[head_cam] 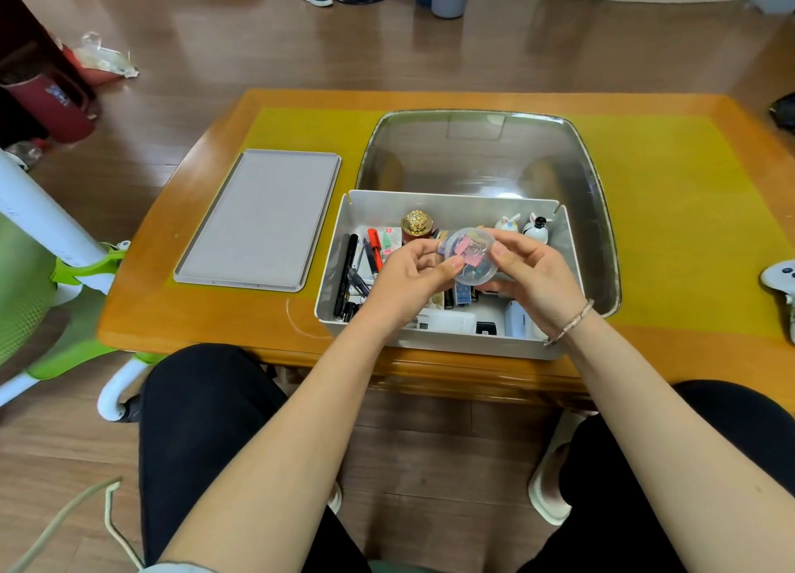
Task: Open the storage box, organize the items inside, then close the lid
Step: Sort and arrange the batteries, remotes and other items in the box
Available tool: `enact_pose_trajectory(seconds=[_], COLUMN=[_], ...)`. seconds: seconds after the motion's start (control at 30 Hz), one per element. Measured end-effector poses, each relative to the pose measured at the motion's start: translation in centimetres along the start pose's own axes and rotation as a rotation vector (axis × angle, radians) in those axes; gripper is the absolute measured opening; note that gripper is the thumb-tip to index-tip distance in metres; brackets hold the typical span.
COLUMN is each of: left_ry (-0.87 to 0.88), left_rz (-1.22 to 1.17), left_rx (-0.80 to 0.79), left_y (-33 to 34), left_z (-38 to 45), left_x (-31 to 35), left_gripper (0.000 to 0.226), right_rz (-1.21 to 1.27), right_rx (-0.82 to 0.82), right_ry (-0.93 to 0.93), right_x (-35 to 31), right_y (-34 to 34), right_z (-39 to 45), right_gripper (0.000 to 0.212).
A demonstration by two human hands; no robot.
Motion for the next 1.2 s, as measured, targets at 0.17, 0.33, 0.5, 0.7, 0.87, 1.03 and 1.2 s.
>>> enact_pose_trajectory(seconds=[0.17, 0.33, 0.5, 0.7, 0.87, 1.03, 1.2], left_ry=[0.039, 0.005, -0.059, 0.031, 0.195, 0.301, 0.358], left_rz=[0.110, 0.149, 0.173, 0.198, 0.229, 0.216, 0.271], left_rx=[0.232, 0.198, 0.100, 0.053, 0.179, 0.222, 0.234], left_y=[-1.7, -1.1, -0.6, 0.8, 0.9, 0.8, 0.8], left_z=[0.0, 0.2, 0.3, 0.0, -0.3, -0.6, -0.9], left_x=[0.4, 0.2, -0.4, 0.2, 1.5, 2.0, 2.1], left_gripper=[0.037, 0.028, 0.038, 0.039, 0.038, 0.031, 0.034], right_rz=[-0.537, -0.884, -0.516, -0.374, -0.355, -0.282, -0.109], right_rx=[-0.213, -0.303, -0.222, -0.304, -0.304, -0.283, -0.270], right_ry=[-0.247, -0.404, -0.181, -0.099, -0.088, -0.012, 0.100], right_x=[-2.1, -3.2, -2.1, -2.0, -2.3, -2.0, -1.0], right_y=[1.7, 3.1, 1.9, 2.8, 3.4, 3.8, 4.4], right_z=[0.3, 0.6, 0.3, 0.2, 0.1, 0.4, 0.2], right_gripper=[0.059, 0.069, 0.057, 0.041, 0.030, 0.037, 0.041])
Point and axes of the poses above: each hand's wrist, its own z-axis towards the middle knuckle, its own y-axis out of the palm, x = y × z, the point moved 10 cm from there along z, towards the middle knuckle, and after that the axes turned 15 degrees about -y, right-handed, at the moved point
